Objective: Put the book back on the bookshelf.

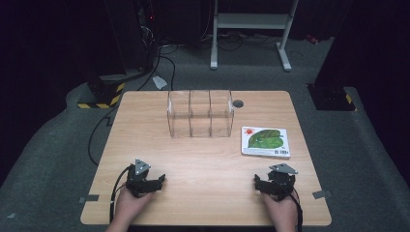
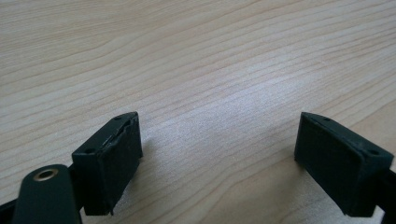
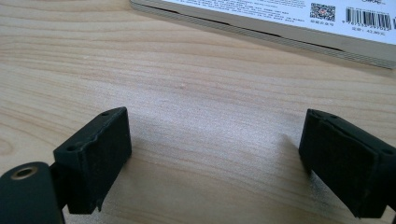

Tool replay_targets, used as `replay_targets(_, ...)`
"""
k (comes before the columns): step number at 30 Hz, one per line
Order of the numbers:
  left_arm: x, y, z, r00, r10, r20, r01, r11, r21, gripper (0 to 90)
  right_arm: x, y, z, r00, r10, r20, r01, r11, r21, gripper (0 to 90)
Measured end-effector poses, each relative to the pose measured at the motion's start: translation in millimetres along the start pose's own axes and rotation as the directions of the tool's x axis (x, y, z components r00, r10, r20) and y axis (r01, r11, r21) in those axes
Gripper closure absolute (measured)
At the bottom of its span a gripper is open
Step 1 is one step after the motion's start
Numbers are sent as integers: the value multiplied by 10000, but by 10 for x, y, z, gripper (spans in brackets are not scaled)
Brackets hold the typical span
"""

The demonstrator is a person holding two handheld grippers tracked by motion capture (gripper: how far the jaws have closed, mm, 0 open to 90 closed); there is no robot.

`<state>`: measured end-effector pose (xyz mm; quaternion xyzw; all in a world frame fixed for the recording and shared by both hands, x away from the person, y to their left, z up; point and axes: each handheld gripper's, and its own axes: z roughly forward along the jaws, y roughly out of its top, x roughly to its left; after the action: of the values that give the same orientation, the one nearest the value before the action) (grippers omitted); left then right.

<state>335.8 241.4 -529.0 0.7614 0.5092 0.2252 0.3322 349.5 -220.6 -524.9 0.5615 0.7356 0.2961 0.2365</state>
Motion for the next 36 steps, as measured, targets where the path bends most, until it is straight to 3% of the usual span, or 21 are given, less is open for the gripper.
replay_targets(13, 15, 1, 4, 9998, 131, 131, -130, 9999, -24, 146, 0, 0, 0, 10000, 14, -55, -14, 10000, 14, 91)
replay_targets(25, 21, 6, 8, 9997, 182, 191, -182, 9998, 18, 137, -19, -15, -48, 9983, -217, -550, 213, 9997, -85, 139)
replay_targets(30, 21, 6, 8, 9997, 185, 187, -185, 9998, 17, 137, -10, -3, -114, 9972, -454, -595, 435, 9985, -342, 135)
replay_targets(36, 22, 6, 5, 9994, 252, 219, -252, 9997, 25, 138, -32, 35, -151, 9976, -283, -639, 241, 9975, -662, 135)
